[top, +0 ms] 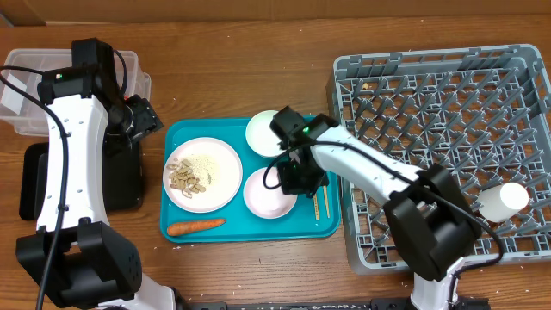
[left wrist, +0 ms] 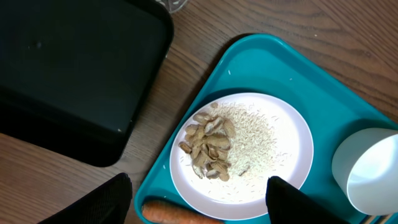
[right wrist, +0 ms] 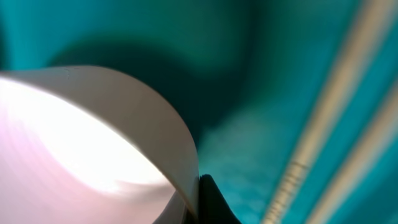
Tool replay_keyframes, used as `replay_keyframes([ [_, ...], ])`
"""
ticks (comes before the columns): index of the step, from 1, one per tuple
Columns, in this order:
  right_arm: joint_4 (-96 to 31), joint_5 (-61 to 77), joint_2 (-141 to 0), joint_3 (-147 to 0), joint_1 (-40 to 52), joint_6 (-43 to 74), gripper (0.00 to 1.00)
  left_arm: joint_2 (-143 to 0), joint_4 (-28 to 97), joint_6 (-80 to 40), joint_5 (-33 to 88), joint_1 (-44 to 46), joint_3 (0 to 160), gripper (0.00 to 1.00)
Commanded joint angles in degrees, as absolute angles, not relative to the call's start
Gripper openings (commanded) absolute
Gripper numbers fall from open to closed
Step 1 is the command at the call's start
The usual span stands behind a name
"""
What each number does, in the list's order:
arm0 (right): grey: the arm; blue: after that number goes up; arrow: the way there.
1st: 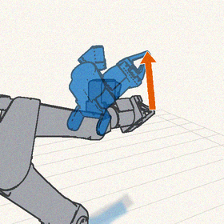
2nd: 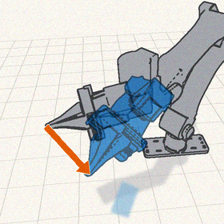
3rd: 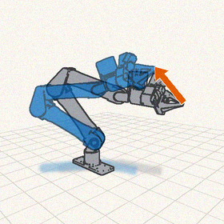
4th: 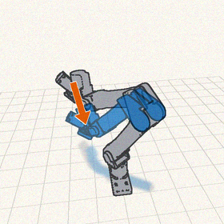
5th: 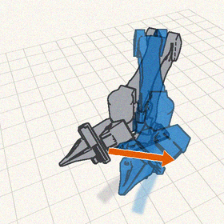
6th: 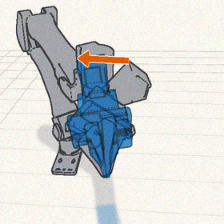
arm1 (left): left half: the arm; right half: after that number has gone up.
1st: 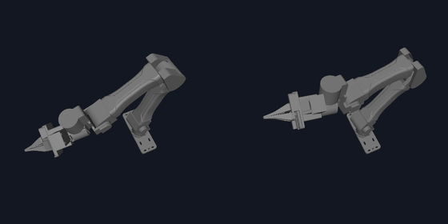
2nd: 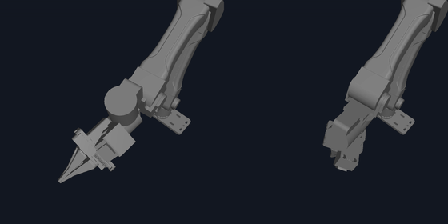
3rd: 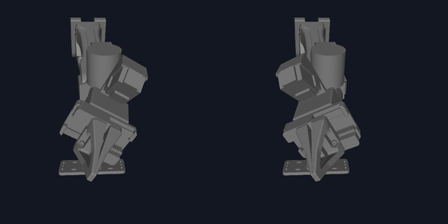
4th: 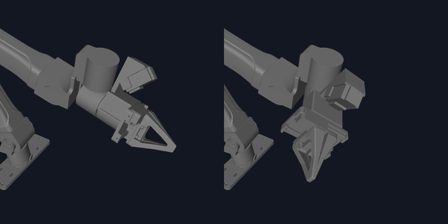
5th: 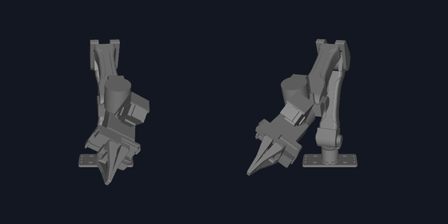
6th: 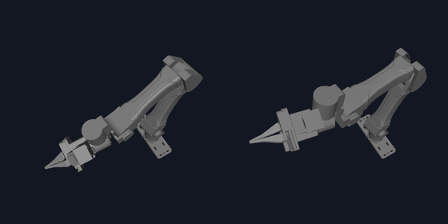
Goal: Sort waste into correct bins and load items into the dishwasher
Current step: 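Reach the right gripper to the pink bowl and grasp its rim, then lift the pink bowl and place it in the rack's back right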
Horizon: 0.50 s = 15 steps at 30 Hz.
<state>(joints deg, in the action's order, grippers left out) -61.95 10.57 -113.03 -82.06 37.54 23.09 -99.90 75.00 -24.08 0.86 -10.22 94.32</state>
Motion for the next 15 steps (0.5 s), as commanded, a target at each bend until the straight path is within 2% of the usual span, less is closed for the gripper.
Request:
replay_keyframes([
  [1, -66.39, -2.76, -103.26, -91.18, 34.44, 24.05, 0.04, -99.61, 74.5, -24.18, 1.32, -10.41, 95.09, 0.71],
  [5, -69.41, -22.24, -97.23, -97.27, 30.33, 24.01, 0.04, -99.61, 73.93, -24.21, 1.3, -10.44, 95.09, 0.71],
  [9, -63.64, -39.79, -92.95, -97.84, 23.31, 17.1, 0.04, -99.61, 73.14, -24.23, 1.3, -10.48, 95.09, 0.72],
  [13, -58.41, -42.68, -93.41, -97.84, 13.67, 5.93, 0.04, -99.61, 72.18, -24.29, 1.32, -10.48, 95.09, 0.71],
  [15, -56.03, -45.39, -94.32, -97.82, 8.49, 5.1, 0.04, -99.61, 71.42, -24.51, 1.3, -10.48, 95.09, 0.71],
])
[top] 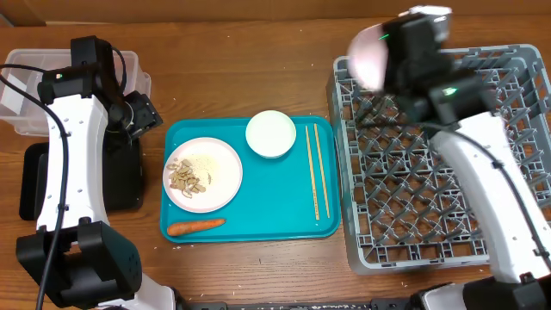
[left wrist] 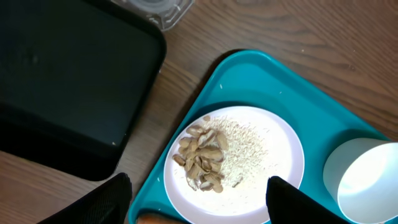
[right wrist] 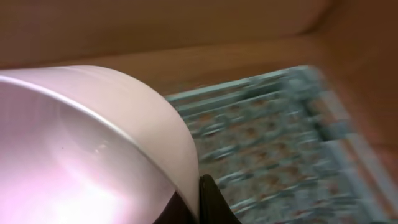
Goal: Sort waste into correct bins and load items into the dishwasher
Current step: 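Lift the pink bowl and place it in the rack's back right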
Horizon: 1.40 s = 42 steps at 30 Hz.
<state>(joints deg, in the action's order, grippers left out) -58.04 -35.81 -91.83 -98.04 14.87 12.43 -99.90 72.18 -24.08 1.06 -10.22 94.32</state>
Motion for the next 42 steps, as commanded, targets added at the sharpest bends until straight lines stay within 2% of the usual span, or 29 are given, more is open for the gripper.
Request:
replay_keyframes([
  [1, -54.48, -47.64, -94.83, -97.78, 5.76, 5.13, 0.04, -99.61, 71.02, -24.58, 1.32, -10.48, 95.09, 0.72],
  [4, -48.23, -60.1, -98.02, -97.78, -2.74, 6.46, 0.04, -99.61, 69.73, -24.93, 1.3, -10.48, 95.09, 0.71],
  [9, -42.81, -73.34, -104.18, -97.78, -9.56, 6.39, 0.04, -99.61, 68.58, -26.0, 1.32, -10.48, 95.09, 0.7],
  [13, -43.53, -73.6, -109.84, -97.67, -11.66, 6.42, 0.04, -99.61, 68.27, -26.46, 1.32, -10.48, 95.09, 0.7],
  [20, -46.13, -73.84, -119.79, -97.51, -9.87, 7.09, 0.04, -99.61, 69.04, -26.48, 1.63, -10.48, 95.09, 0.7],
  [26, -51.94, -68.4, -121.47, -97.47, -7.55, 13.61, 0.04, -99.61, 69.43, -26.46, 2.59, -10.48, 95.09, 0.7],
  [33, -56.62, -60.75, -121.47, -97.47, -5.63, 13.78, 0.04, -99.61, 69.34, -26.41, 2.57, -10.48, 95.09, 0.71],
  [37, -59.31, -55.86, -121.47, -97.47, -4.69, 13.78, 0.23, -99.61, 69.38, -26.2, 2.59, -10.48, 95.09, 0.71],
  [42, -63.59, -49.87, -121.47, -97.47, -3.27, 13.8, 0.39, -99.61, 69.6, -25.74, 2.59, -10.48, 95.09, 0.71],
])
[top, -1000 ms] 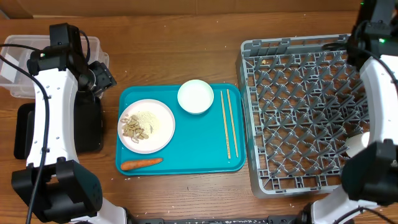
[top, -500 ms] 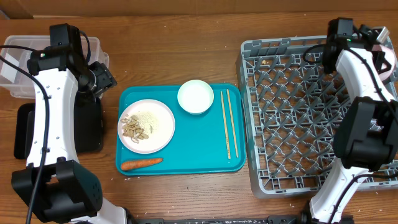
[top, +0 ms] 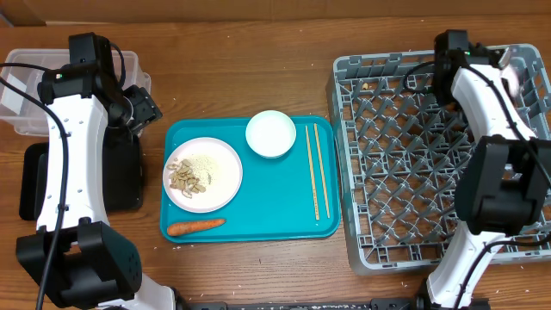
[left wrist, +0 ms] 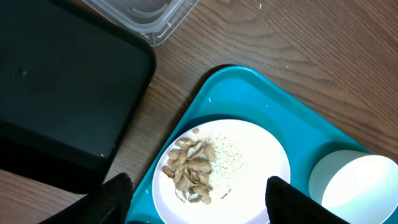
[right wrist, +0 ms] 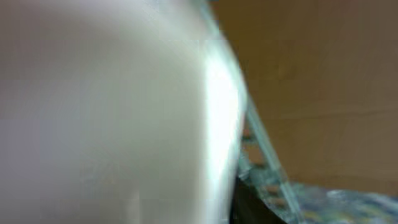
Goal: Sort waste into correct bins and load items into the dishwasher
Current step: 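Lift the pink bowl and place it in the rack's back right, then reach the right gripper to the white bowl and grasp its rim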
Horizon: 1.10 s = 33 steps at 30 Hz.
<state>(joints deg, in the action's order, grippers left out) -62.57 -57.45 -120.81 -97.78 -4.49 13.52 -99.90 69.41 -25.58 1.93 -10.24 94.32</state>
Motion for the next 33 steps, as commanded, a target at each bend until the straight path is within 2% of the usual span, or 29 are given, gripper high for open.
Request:
replay_keyframes([
  [1, -64.55, -49.28, -121.43, -97.49, -2.83, 13.96, 0.41, -99.61, 69.76, -25.74, 2.59, -10.48, 95.09, 0.71],
  [7, -69.87, -47.62, -119.15, -97.51, 0.49, 23.86, 0.6, -99.61, 70.43, -25.26, 2.57, -10.48, 95.09, 0.71],
  [13, -70.24, -37.56, -112.44, -97.58, 2.55, 24.08, 0.66, -99.61, 70.76, -24.05, 2.57, -10.48, 95.09, 0.71],
  [15, -70.24, -33.26, -108.9, -97.91, 3.03, 23.99, 0.74, -99.61, 71.16, -23.29, 2.57, -10.48, 95.09, 0.71],
  [17, -70.06, -27.05, -105.19, -98.83, 3.73, 22.09, 0.87, -99.61, 71.44, -22.52, 2.59, -10.48, 95.09, 0.72],
  [18, -69.45, -18.11, -102.41, -100.03, 4.51, 18.33, 0.9, -99.61, 71.66, -22.24, 2.57, -10.48, 95.09, 0.74],
  [20, -67.99, -2.52, -99.57, -100.97, 5.91, 14.11, 0.9, -99.61, 72.1, -22.24, 2.57, -10.48, 95.09, 0.77],
  [24, -65.67, 12.43, -98.78, -100.9, 9.17, 13.54, 0.9, -99.61, 72.58, -22.22, 2.57, -10.48, 95.09, 0.79],
  [33, -62.76, 14.37, -105.14, -100.44, 22.59, 16.58, 0.88, -99.61, 72.73, -22.22, 2.59, -10.48, 95.09, 0.82],
])
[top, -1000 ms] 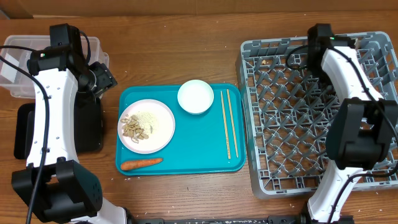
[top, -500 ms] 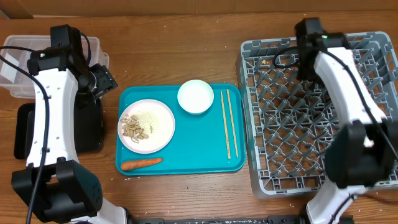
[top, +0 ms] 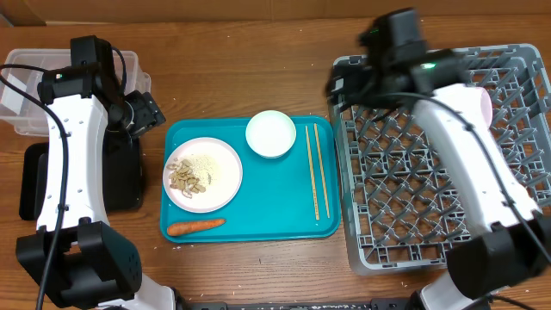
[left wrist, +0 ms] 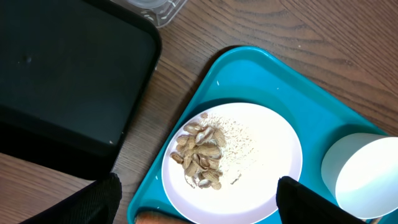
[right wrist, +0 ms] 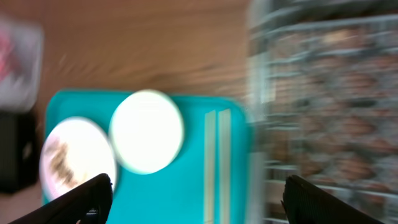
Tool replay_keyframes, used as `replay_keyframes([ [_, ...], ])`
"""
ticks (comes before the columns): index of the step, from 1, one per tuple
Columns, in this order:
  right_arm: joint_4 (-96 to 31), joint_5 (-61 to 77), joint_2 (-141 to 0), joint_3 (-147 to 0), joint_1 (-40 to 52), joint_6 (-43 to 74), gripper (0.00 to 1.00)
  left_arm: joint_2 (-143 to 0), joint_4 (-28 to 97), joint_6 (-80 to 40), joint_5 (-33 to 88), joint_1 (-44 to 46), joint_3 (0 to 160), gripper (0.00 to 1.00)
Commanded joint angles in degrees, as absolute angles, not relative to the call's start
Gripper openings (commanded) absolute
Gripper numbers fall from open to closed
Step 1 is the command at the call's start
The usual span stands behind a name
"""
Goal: Sort waste into correct bins and load items into the dishwasher
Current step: 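Reach the right gripper to the white bowl and grasp its rim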
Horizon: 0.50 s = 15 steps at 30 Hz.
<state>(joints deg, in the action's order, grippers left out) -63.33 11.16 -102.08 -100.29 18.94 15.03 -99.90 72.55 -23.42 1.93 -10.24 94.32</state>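
A teal tray holds a white plate of peanut shells and rice, a white bowl, two chopsticks and a carrot. A pink bowl stands on edge in the grey dish rack, toward its back right. My right gripper hangs open and empty over the rack's back left corner, its view blurred. Left of the tray, my left gripper hovers open, with the plate below it.
A black bin lies left of the tray, partly under the left arm. Behind it stands a clear plastic container. The rack fills the right side of the wooden table.
The right gripper was shut on the pink bowl at the rack's back right. Now the bowl stands in the rack, and the gripper is open at the rack's back left. The left gripper barely shifted.
The right gripper was first shut on the pink bowl on the tray. Then it held the bowl high above the rack's back left, then at the rack's back right. Now the bowl rests in the rack. The left gripper stayed open by the tray throughout.
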Motion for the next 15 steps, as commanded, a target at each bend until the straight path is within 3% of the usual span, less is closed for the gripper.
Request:
replay_keyframes([
  [1, -62.57, 14.2, -106.13, -100.44, 23.66, 17.08, 0.86, -99.61, 72.71, -22.26, 2.59, -10.48, 95.09, 0.82],
  [15, -56.8, 9.5, -122.04, -100.44, 29.32, 24.34, 0.61, -99.63, 72.99, -22.24, 2.57, -10.48, 95.09, 0.82],
])
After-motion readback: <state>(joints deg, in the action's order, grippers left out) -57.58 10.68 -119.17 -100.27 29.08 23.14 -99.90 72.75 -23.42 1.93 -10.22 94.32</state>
